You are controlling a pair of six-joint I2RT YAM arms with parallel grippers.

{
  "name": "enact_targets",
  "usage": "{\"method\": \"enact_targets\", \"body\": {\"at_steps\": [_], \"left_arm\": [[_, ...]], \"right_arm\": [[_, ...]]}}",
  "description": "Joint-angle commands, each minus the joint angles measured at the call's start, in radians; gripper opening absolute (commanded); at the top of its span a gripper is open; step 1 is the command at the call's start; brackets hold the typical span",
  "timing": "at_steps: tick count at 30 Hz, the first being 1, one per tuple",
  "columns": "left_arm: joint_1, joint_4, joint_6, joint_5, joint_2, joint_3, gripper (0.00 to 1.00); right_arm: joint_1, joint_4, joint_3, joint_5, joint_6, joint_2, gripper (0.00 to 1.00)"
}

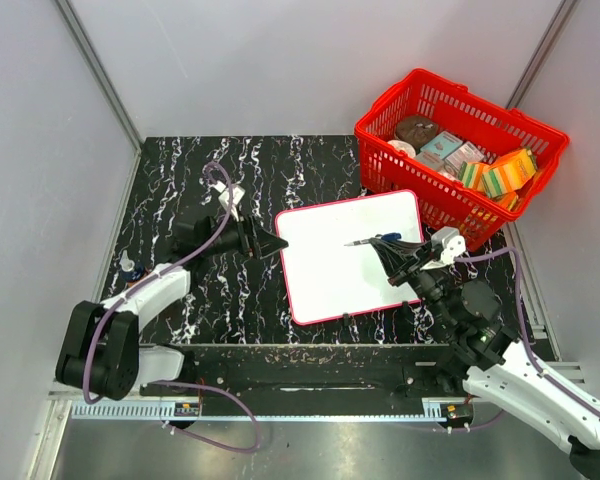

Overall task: Write a sentence on the whiteboard
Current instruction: Hold the whiteboard at the center of the board.

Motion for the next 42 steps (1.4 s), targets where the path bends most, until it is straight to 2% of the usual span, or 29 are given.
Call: {"method": "enact_targets", "body": {"at_steps": [1, 6, 7, 11, 15, 16, 17, 20, 21, 26, 30, 35, 40, 42], "left_arm": [[0.006, 0.143, -0.014, 0.070, 0.082, 0.021, 0.83], [0.006, 0.218, -0.030, 0.139, 0.181, 0.057, 0.72], [0.006, 0.262, -0.040, 0.153, 0.204, 0.058, 0.67], [0.004, 0.374, -0.092, 0.210, 0.228, 0.051, 0.61], [-0.007, 0.398, -0.095, 0.247, 0.248, 0.058, 0.52], [-0.011, 0.385, -0.089, 0.250, 0.259, 0.061, 0.48], [-0.022, 0.381, -0.078, 0.251, 0.264, 0.064, 0.40], [-0.045, 0.358, -0.057, 0.250, 0.293, 0.080, 0.29], [-0.048, 0.344, -0.050, 0.250, 0.305, 0.084, 0.22], [-0.059, 0.364, -0.050, 0.238, 0.325, 0.086, 0.00], [-0.059, 0.454, -0.092, 0.247, 0.342, 0.086, 0.00], [-0.073, 0.465, -0.103, 0.267, 0.373, 0.122, 0.00], [-0.083, 0.422, -0.067, 0.273, 0.377, 0.132, 0.00], [-0.083, 0.329, -0.026, 0.268, 0.364, 0.144, 0.00]], "right_arm": [[0.006, 0.093, 0.012, 0.035, 0.016, 0.008, 0.00], [0.004, 0.105, 0.011, 0.018, 0.015, 0.014, 0.00], [0.006, 0.107, 0.012, 0.020, 0.015, 0.019, 0.00], [0.004, 0.111, 0.012, 0.018, 0.010, 0.025, 0.00], [0.004, 0.128, 0.006, 0.018, 0.010, 0.039, 0.00], [0.004, 0.133, 0.004, 0.018, 0.010, 0.041, 0.00], [0.004, 0.139, 0.003, 0.017, 0.010, 0.044, 0.00], [0.004, 0.148, 0.001, 0.009, 0.013, 0.050, 0.00], [0.004, 0.150, 0.001, 0.002, 0.013, 0.051, 0.00], [0.007, 0.147, 0.000, -0.008, 0.012, 0.044, 0.00], [0.004, 0.145, -0.005, -0.008, 0.015, 0.038, 0.00], [0.006, 0.150, -0.008, -0.006, 0.016, 0.042, 0.00], [0.006, 0.179, -0.005, -0.015, -0.001, 0.080, 0.00], [0.004, 0.197, -0.003, -0.034, -0.019, 0.111, 0.00]]}}
